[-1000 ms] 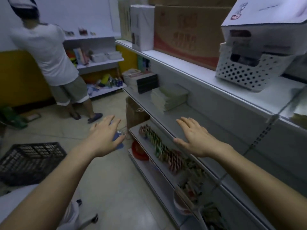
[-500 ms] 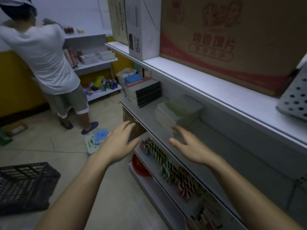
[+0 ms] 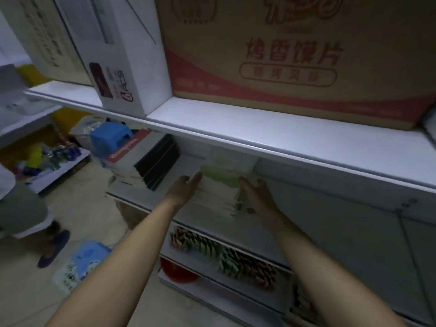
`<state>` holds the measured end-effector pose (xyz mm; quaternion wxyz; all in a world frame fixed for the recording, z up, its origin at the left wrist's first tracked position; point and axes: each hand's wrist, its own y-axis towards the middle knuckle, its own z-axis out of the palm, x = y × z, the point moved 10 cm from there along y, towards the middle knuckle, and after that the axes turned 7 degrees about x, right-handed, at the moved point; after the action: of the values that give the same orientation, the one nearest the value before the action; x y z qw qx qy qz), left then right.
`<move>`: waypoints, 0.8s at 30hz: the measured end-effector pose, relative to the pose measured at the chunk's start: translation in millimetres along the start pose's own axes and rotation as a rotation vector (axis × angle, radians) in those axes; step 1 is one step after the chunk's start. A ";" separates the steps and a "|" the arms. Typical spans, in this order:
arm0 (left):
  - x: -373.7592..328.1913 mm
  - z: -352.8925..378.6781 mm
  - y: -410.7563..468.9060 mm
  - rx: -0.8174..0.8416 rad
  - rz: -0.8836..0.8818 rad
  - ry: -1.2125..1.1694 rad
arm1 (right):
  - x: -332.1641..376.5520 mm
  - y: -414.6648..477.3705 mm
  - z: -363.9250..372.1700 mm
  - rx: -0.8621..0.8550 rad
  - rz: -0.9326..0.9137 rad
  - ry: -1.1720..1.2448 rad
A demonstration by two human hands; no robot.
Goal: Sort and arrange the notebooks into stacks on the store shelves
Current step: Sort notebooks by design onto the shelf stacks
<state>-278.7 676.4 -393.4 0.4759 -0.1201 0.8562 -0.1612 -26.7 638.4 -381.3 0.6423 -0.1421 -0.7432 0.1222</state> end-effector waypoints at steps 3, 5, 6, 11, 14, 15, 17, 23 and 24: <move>-4.3 12.8 15.9 0.118 0.020 -0.247 | 1.5 8.0 13.8 -0.042 0.095 0.039; -6.5 15.0 19.0 0.121 0.073 -0.318 | 3.4 14.5 19.3 -0.086 0.107 -0.007; -6.4 16.7 19.4 0.125 0.089 -0.340 | 4.2 18.6 21.1 -0.118 0.103 -0.026; -12.8 25.8 10.1 0.122 0.170 -0.288 | -20.6 51.9 16.8 -0.224 0.091 -0.100; -10.4 29.2 6.6 0.084 0.180 -0.233 | -11.3 26.8 12.7 -0.253 0.095 -0.054; -8.8 30.1 5.3 0.079 0.178 -0.238 | -11.7 21.5 11.1 -0.266 0.096 -0.043; -7.3 32.5 4.1 0.071 0.166 -0.262 | -11.0 15.6 10.6 -0.278 0.081 -0.025; -1.5 43.5 1.4 0.231 0.018 -0.654 | -4.7 -2.0 4.1 -0.250 -0.008 0.005; -0.9 51.2 -5.5 0.329 -0.048 -0.761 | -2.1 -6.5 1.1 -0.249 -0.023 -0.015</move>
<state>-234.2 663.3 -415.9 0.7675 -0.1133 0.5789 -0.2508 -27.8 631.6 -381.1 0.6156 -0.2113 -0.7589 0.0228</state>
